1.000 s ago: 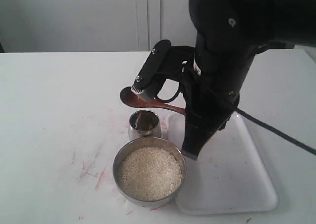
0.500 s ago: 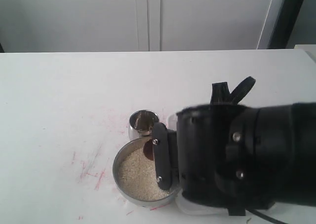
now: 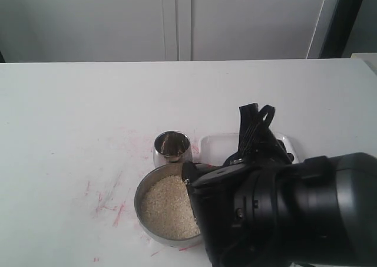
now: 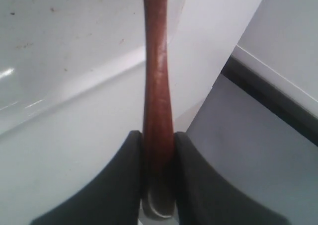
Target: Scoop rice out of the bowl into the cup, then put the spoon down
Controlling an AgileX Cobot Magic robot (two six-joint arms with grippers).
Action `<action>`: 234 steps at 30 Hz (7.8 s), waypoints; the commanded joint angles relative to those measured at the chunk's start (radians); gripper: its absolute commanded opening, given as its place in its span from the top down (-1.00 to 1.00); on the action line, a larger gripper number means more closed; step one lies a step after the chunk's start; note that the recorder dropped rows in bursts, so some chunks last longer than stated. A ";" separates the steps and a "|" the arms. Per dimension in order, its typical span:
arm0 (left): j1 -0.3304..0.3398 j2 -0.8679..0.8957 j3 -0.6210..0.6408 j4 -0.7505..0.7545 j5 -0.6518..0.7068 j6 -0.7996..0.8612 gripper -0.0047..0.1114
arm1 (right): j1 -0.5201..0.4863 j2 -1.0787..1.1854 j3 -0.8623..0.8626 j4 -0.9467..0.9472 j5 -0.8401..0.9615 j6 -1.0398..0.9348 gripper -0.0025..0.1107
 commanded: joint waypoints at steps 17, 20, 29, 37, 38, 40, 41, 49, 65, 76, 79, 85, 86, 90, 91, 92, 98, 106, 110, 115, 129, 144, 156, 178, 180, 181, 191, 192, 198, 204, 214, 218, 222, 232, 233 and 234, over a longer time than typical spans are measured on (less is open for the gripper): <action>-0.007 0.000 0.009 -0.006 0.049 -0.006 0.67 | 0.007 0.084 -0.018 -0.014 -0.084 -0.035 0.96; -0.007 0.000 0.009 -0.006 0.049 -0.006 0.67 | 0.007 0.084 -0.055 0.024 -0.084 -0.052 0.96; -0.007 0.000 0.009 -0.006 0.049 -0.006 0.67 | -0.030 0.084 -0.212 0.348 -0.005 -0.279 0.96; -0.007 0.000 0.009 -0.006 0.049 -0.006 0.67 | -0.093 0.084 -0.264 0.437 0.016 -0.322 0.96; -0.007 0.000 0.009 -0.006 0.049 -0.006 0.67 | -0.100 0.084 -0.266 0.414 0.016 -0.310 0.96; -0.007 0.000 0.009 -0.006 0.049 -0.006 0.67 | -0.102 0.084 -0.264 0.358 0.016 -0.303 0.96; -0.007 0.000 0.009 -0.006 0.049 -0.006 0.67 | -0.102 0.084 -0.261 0.329 0.016 -0.303 0.96; -0.007 0.000 0.009 -0.006 0.049 -0.006 0.67 | -0.102 0.129 -0.261 0.244 0.016 -0.313 0.96; -0.007 0.000 0.009 -0.006 0.049 -0.006 0.67 | -0.111 0.146 -0.334 0.493 0.016 -0.426 0.96; -0.007 0.000 0.009 -0.006 0.049 -0.006 0.67 | -0.236 0.142 -0.359 0.746 0.016 -0.506 0.96; -0.007 0.000 0.009 -0.006 0.049 -0.006 0.67 | -0.277 0.130 -0.357 0.827 0.016 -0.537 0.96; -0.007 0.000 0.009 -0.006 0.049 -0.006 0.67 | -0.320 0.041 -0.327 0.858 0.016 -0.557 0.96; -0.007 0.000 0.009 -0.006 0.049 -0.006 0.67 | -0.323 0.027 -0.322 0.863 0.016 -0.557 0.96; -0.007 0.000 0.009 -0.006 0.049 -0.006 0.67 | -0.342 -0.032 -0.288 0.887 0.016 -0.552 0.96; -0.007 0.000 0.009 -0.006 0.049 -0.006 0.67 | -0.344 -0.042 -0.278 0.891 0.016 -0.547 0.96; -0.007 0.000 0.009 -0.006 0.049 -0.006 0.67 | -0.344 -0.051 -0.268 0.894 0.016 -0.539 0.96; -0.007 0.000 0.009 -0.006 0.049 -0.006 0.67 | -0.344 -0.063 -0.231 0.894 0.016 -0.470 0.96; -0.007 0.000 0.009 -0.006 0.049 -0.006 0.67 | -0.344 -0.063 -0.246 0.869 0.016 -0.413 0.96; -0.007 0.000 0.009 -0.006 0.049 -0.006 0.67 | -0.344 -0.060 -0.307 0.836 0.016 -0.387 0.96; -0.007 0.000 0.009 -0.006 0.049 -0.006 0.67 | -0.344 -0.020 -0.413 0.829 0.016 -0.383 0.96; -0.007 0.000 0.009 -0.006 0.049 -0.006 0.67 | -0.340 0.115 -0.495 0.513 0.016 -0.348 0.96; -0.007 0.000 0.009 -0.006 0.049 -0.006 0.67 | -0.329 0.133 -0.495 0.462 0.016 -0.394 0.96; -0.007 0.000 0.009 -0.006 0.049 -0.006 0.67 | -0.270 0.173 -0.495 0.336 0.016 -0.397 0.96; -0.007 0.000 0.009 -0.006 0.049 -0.006 0.67 | -0.191 0.222 -0.495 0.023 0.016 -0.374 0.96; -0.007 0.000 0.009 -0.006 0.049 -0.006 0.67 | -0.191 0.222 -0.493 0.017 0.016 -0.374 0.96; -0.007 0.000 0.009 -0.006 0.049 -0.006 0.67 | -0.191 0.222 -0.493 0.017 0.016 -0.378 0.96; -0.007 0.000 0.009 -0.006 0.049 -0.006 0.67 | -0.189 0.220 -0.395 -0.071 0.016 -0.291 0.96; -0.007 0.000 0.009 -0.006 0.049 -0.006 0.67 | -0.189 0.219 -0.393 -0.092 0.016 -0.172 0.96; -0.007 0.000 0.009 -0.006 0.049 -0.006 0.67 | -0.187 0.180 -0.393 -0.047 0.016 -0.138 0.96; -0.007 0.000 0.009 -0.006 0.049 -0.006 0.67 | -0.194 0.067 -0.393 0.152 0.016 -0.121 0.96; -0.007 0.000 0.009 -0.006 0.049 -0.006 0.67 | -0.336 -0.148 -0.390 0.463 0.016 0.121 0.96; -0.007 0.000 0.009 -0.006 0.049 -0.006 0.67 | -0.400 -0.204 -0.390 0.548 0.016 0.199 0.96; -0.007 0.000 0.009 -0.006 0.049 -0.006 0.67 | -0.435 -0.237 -0.385 0.617 0.016 0.265 0.96; -0.007 0.000 0.009 -0.006 0.049 -0.006 0.67 | -0.471 -0.247 -0.145 0.944 0.016 0.345 0.96; -0.007 0.000 0.009 -0.006 0.049 -0.006 0.67 | -0.471 -0.247 -0.113 0.956 0.016 0.356 0.96; -0.007 0.000 0.009 -0.006 0.049 -0.006 0.67 | -0.471 -0.247 -0.085 0.959 0.016 0.375 0.96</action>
